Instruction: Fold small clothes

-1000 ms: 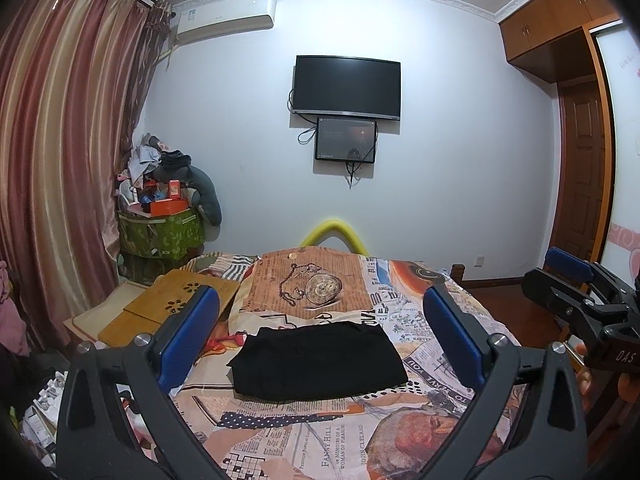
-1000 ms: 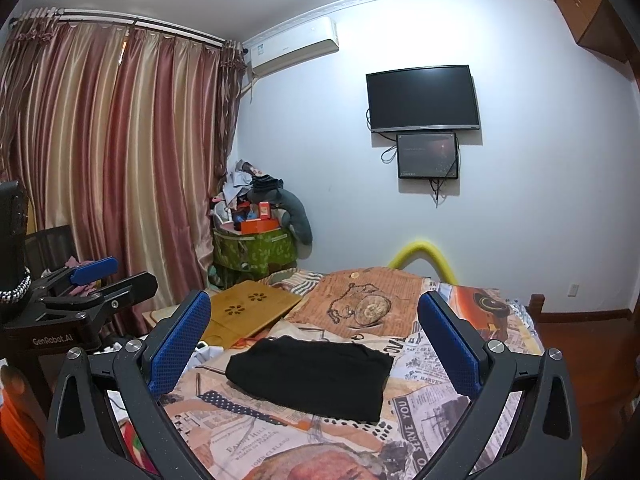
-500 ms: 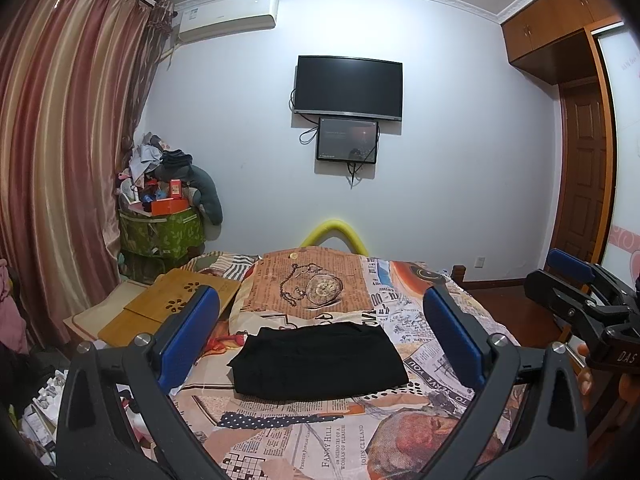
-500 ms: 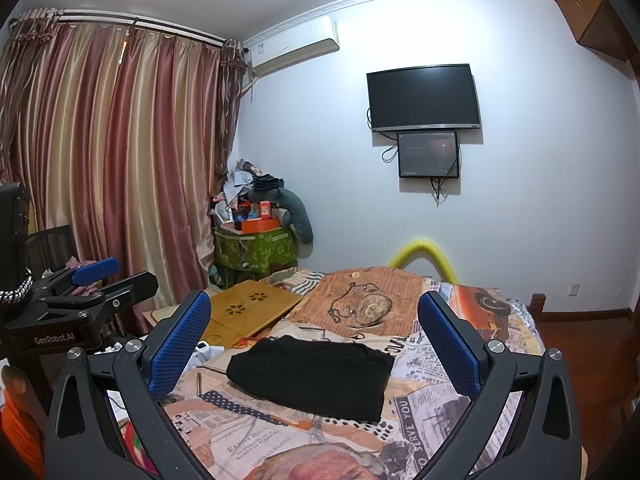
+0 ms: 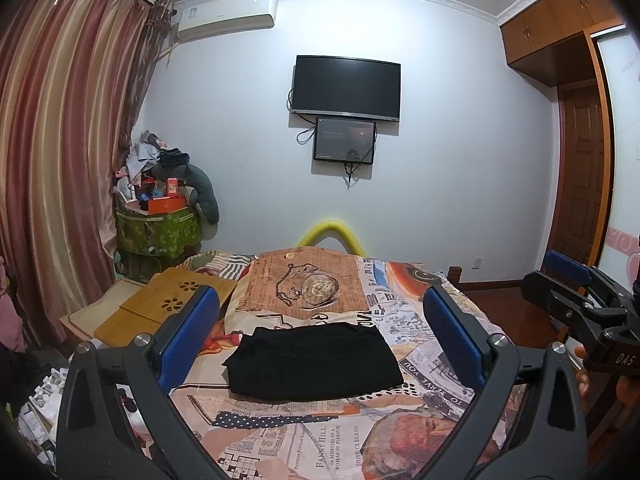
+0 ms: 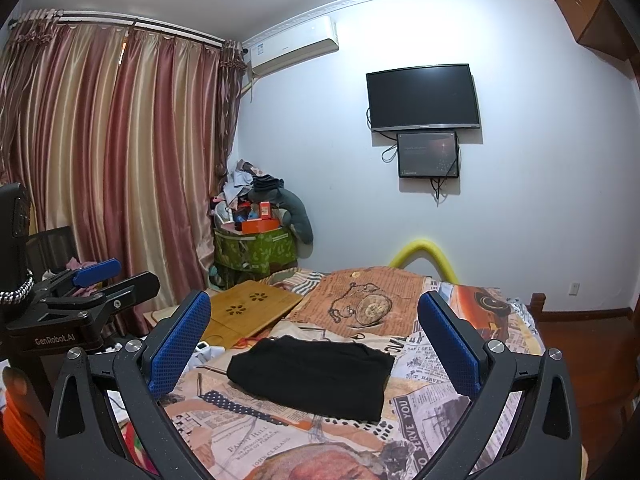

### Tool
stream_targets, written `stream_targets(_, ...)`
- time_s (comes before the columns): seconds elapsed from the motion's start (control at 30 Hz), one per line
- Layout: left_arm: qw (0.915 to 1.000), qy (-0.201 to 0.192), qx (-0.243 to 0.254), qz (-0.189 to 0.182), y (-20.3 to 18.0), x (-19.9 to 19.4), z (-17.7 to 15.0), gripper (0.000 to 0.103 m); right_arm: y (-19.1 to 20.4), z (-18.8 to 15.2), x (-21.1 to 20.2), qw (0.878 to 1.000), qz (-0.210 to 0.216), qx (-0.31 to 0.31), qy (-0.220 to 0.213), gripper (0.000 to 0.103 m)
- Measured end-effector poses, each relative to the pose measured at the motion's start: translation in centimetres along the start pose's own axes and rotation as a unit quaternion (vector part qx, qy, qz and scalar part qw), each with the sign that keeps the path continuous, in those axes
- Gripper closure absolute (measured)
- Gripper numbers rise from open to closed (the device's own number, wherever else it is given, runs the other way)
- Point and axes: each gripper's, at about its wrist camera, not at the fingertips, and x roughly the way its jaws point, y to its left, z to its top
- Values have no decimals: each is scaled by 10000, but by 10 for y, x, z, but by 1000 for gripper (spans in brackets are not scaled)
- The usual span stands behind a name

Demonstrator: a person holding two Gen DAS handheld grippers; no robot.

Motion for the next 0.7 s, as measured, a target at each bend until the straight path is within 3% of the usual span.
stream_targets(0.7, 9999, 6, 67, -119, -6, -1, -1, 0, 1, 0, -2, 10000, 0, 24, -1, 0)
